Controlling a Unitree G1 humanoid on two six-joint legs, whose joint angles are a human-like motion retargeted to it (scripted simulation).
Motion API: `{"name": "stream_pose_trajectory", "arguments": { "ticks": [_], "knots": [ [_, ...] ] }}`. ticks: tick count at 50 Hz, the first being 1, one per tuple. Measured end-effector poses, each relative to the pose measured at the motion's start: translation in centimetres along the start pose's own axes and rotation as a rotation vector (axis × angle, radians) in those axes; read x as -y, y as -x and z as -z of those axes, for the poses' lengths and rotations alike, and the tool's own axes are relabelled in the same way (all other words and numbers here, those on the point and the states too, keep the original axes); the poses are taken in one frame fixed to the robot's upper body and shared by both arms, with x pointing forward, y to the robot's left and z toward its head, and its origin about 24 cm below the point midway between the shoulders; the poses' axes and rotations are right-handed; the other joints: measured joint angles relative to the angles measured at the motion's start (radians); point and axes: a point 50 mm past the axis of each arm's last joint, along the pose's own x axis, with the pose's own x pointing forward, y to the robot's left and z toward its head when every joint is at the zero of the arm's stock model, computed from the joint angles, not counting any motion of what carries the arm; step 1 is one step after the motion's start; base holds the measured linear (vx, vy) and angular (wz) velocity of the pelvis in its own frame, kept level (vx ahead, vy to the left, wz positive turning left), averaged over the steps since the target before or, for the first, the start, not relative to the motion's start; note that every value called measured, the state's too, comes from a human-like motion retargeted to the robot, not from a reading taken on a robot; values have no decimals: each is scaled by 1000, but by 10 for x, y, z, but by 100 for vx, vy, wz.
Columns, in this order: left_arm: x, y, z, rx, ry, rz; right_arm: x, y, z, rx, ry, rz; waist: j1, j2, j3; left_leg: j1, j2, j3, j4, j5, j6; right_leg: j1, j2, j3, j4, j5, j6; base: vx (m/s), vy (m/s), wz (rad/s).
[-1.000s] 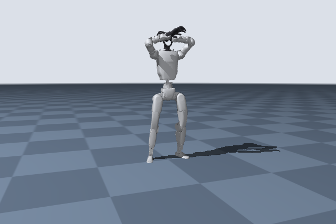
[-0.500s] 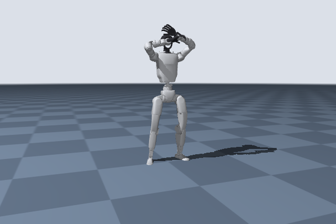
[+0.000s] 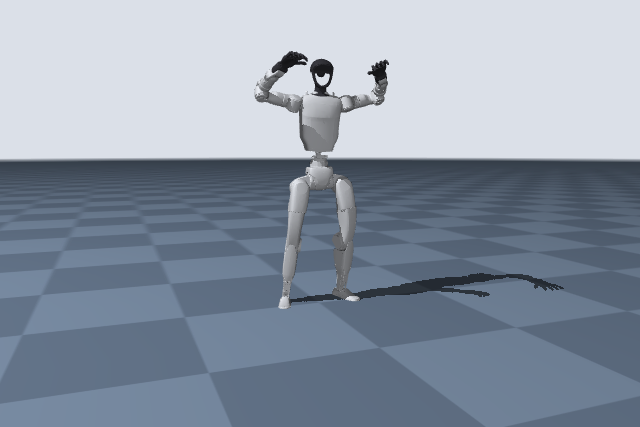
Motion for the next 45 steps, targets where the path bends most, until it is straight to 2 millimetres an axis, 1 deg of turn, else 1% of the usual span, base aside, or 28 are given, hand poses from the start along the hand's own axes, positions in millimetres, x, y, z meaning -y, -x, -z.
{"name": "stream_pose_trajectory", "arguments": {
  "ticks": [1,2,3,5,8,10,11,15,20,28,35,45],
  "knots": [
    [1,10,6,-38,-15,30,-10,8,6,-29,-20,-2,-12,-17,1,-1,-1,-2,0,0,1,0,-1,-1,1,0,0,0,0,0],
    [1,18,11,-70,-29,57,-18,21,13,-71,-40,-2,-18,-35,3,-2,-2,-3,-1,1,2,-1,-2,-2,1,0,1,0,0,0],
    [2,23,13,-87,-42,77,-26,37,20,-121,-57,-3,-11,-53,6,-3,-2,-3,-2,2,2,-2,-2,-2,2,0,1,0,0,0],
    [2,24,16,-98,-51,96,-31,75,32,-236,-71,-9,22,-83,22,-4,-2,-3,-2,4,0,-4,-2,-2,2,0,1,0,0,0],
    [5,25,20,-114,-26,120,-40,98,43,-329,-99,-34,41,-98,28,-6,-2,-7,-3,5,0,-3,-1,-6,0,1,2,0,0,0],
    [8,20,20,-107,-2,121,-43,109,47,-373,-119,-44,54,-105,32,-7,-1,-10,-2,5,1,-1,0,-10,-2,1,1,0,0,0],
    [9,18,20,-102,10,120,-44,111,48,-383,-126,-46,57,-106,31,-8,-1,-12,-2,6,1,0,0,-12,-3,2,1,0,0,0],
    [13,8,18,-81,42,108,-44,114,49,-391,-131,-28,65,-109,29,-13,-1,-19,-1,6,3,2,1,-19,-6,4,1,0,0,0],
    [17,2,16,-59,65,111,-44,106,44,-349,-120,-14,66,-109,30,-19,-2,-20,0,7,4,-4,-1,-20,-5,6,1,0,0,0],
    [20,-1,11,-29,89,125,-47,96,37,-302,-135,-18,68,-111,38,-24,-7,-18,-2,10,5,-14,-5,-15,-2,10,0,0,0,0],
    [24,-2,6,-11,99,143,-49,93,38,-297,-153,-31,65,-110,40,-27,-8,-23,0,10,3,-11,-7,-21,-4,11,1,0,0,0],
    [27,-2,7,-12,102,154,-51,92,36,-286,-164,-32,67,-111,38,-29,-7,-27,1,8,1,-10,-6,-26,-4,9,1,0,0,0]
  ]
}}
